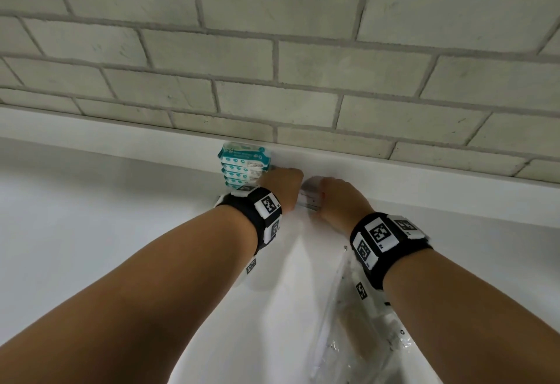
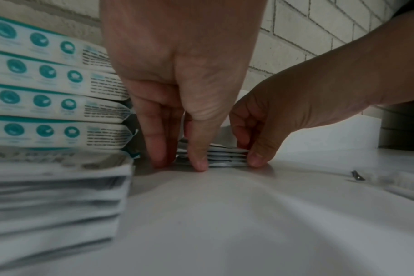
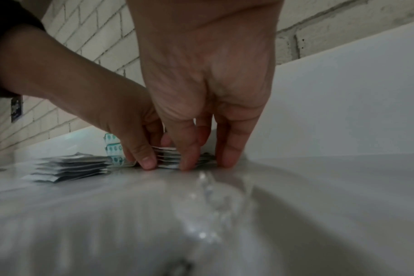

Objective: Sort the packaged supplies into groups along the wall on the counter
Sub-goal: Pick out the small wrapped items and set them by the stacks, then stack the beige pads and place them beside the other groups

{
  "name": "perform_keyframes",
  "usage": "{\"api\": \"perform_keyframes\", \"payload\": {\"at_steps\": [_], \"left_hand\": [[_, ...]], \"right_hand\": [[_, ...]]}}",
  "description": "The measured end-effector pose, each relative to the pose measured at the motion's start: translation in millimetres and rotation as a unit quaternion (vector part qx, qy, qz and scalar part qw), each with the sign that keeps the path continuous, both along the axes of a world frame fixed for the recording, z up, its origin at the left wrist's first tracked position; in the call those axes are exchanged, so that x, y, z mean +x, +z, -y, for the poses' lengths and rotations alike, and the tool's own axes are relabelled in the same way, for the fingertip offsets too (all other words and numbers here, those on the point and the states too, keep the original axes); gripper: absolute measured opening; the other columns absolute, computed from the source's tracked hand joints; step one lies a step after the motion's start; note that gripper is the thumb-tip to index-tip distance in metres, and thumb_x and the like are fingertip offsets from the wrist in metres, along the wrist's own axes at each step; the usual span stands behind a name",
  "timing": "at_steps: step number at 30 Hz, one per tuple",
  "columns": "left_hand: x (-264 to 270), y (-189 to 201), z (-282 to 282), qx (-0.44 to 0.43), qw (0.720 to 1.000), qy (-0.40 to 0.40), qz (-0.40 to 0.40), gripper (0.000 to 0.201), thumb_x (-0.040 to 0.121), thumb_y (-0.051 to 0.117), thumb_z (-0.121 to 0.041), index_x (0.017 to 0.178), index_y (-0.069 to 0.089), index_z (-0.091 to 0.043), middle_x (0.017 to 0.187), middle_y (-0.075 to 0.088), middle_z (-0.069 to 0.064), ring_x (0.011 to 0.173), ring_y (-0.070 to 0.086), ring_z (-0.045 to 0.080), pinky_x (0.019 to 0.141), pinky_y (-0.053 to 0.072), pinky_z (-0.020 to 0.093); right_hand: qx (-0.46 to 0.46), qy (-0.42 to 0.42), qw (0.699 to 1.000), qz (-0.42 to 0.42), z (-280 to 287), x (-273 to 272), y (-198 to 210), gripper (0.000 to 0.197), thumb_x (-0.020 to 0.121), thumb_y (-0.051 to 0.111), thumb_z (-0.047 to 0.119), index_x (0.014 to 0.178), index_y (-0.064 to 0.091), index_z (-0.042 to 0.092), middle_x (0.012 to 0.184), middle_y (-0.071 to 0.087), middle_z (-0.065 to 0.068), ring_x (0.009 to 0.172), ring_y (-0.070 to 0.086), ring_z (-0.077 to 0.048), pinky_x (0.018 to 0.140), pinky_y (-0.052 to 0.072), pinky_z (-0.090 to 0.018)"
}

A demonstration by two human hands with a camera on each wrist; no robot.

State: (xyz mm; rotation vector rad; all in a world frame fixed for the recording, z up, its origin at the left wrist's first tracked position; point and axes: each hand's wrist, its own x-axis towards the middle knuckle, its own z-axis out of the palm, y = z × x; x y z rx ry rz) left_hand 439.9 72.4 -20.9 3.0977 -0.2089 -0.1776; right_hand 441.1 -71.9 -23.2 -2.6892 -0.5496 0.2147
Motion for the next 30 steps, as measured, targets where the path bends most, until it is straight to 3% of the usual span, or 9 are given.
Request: {"api": "perform_keyframes", "payload": {"at_steps": [5,11,16,21,24,26,27,28,30], "left_hand": [[6.9,-6.6,4.8,0.024,0.999,0.026,0.014,0.027,0.091,0.058,-0.009,0.117,0.055,-0.003,0.113,0.063,0.019,0.107,0.057,0.034,0.082,0.048,0.038],[14.5,-13.9,6.1,0.023,0.997,0.064,0.030,0.029,0.090,0.058,-0.011,0.117,0.055,-0.002,0.114,0.062,0.022,0.106,0.058,0.035,0.080,0.050,0.040],[20.6,-12.0,-2.1,-0.003,0.999,0.046,0.017,0.028,0.088,0.062,-0.013,0.113,0.056,-0.003,0.110,0.064,0.018,0.102,0.060,0.032,0.078,0.051,0.038],[18.6,-12.9,2.5,0.016,0.998,0.052,0.030,0.026,0.090,0.059,-0.012,0.115,0.056,-0.002,0.112,0.063,0.020,0.104,0.061,0.033,0.080,0.052,0.040],[12.3,-6.9,5.0,0.002,0.998,0.064,0.020,0.027,0.090,0.058,-0.010,0.116,0.053,-0.003,0.113,0.062,0.019,0.105,0.059,0.033,0.079,0.049,0.037],[0.8,3.9,10.2,0.002,0.997,0.068,0.019,0.028,0.091,0.056,-0.009,0.119,0.050,-0.003,0.114,0.061,0.018,0.105,0.058,0.033,0.075,0.046,0.036],[-7.6,10.9,14.6,0.003,0.997,0.067,0.026,0.029,0.092,0.054,-0.009,0.120,0.049,-0.004,0.114,0.061,0.017,0.104,0.059,0.032,0.072,0.043,0.036],[-17.9,19.2,20.4,0.004,0.998,0.056,0.038,0.028,0.092,0.052,-0.009,0.120,0.048,-0.005,0.113,0.060,0.014,0.101,0.059,0.032,0.070,0.041,0.035],[-43.2,33.6,34.2,0.001,0.998,-0.009,0.061,0.026,0.092,0.051,-0.014,0.118,0.049,-0.009,0.110,0.060,0.010,0.097,0.061,0.030,0.068,0.041,0.034]], "right_hand": [[0.016,-0.024,0.999,0.019,1.2,3.7,-5.9,0.053,0.088,0.042,0.000,0.126,0.060,0.031,0.118,0.064,-0.002,0.105,0.061,-0.021,0.092,0.050,-0.032],[-0.019,-0.070,0.997,0.000,-1.5,12.4,-4.7,0.036,0.094,0.047,0.009,0.126,0.060,0.019,0.122,0.063,-0.006,0.112,0.059,-0.025,0.093,0.045,-0.030],[-0.038,-0.085,0.996,-0.002,-1.9,16.1,-6.3,0.029,0.091,0.051,0.009,0.117,0.062,0.012,0.115,0.066,-0.009,0.106,0.062,-0.027,0.088,0.048,-0.032],[-0.048,-0.094,0.994,-0.006,-2.8,16.6,-7.6,0.028,0.090,0.052,0.009,0.117,0.062,0.010,0.115,0.066,-0.010,0.106,0.062,-0.027,0.088,0.048,-0.032],[-0.042,-0.075,0.996,-0.031,1.5,16.2,2.7,0.027,0.090,0.059,0.016,0.117,0.061,0.012,0.114,0.065,-0.004,0.104,0.060,-0.021,0.084,0.044,-0.025],[-0.022,-0.039,0.997,-0.069,9.1,9.9,17.9,0.021,0.088,0.067,0.023,0.107,0.062,0.018,0.100,0.059,0.007,0.091,0.054,-0.012,0.077,0.038,-0.018],[-0.012,-0.020,0.996,-0.091,14.3,3.5,27.4,0.013,0.087,0.068,0.024,0.096,0.059,0.022,0.091,0.054,0.010,0.082,0.050,-0.008,0.071,0.037,-0.016],[-0.008,-0.010,0.993,-0.117,20.7,-4.1,35.0,0.017,0.086,0.069,0.024,0.085,0.053,0.027,0.085,0.050,0.013,0.077,0.049,-0.006,0.064,0.036,-0.015],[0.001,-0.007,0.989,-0.150,34.9,-22.5,45.7,0.022,0.084,0.071,0.029,0.082,0.049,0.028,0.089,0.056,0.009,0.086,0.055,-0.012,0.066,0.040,-0.019]]}}
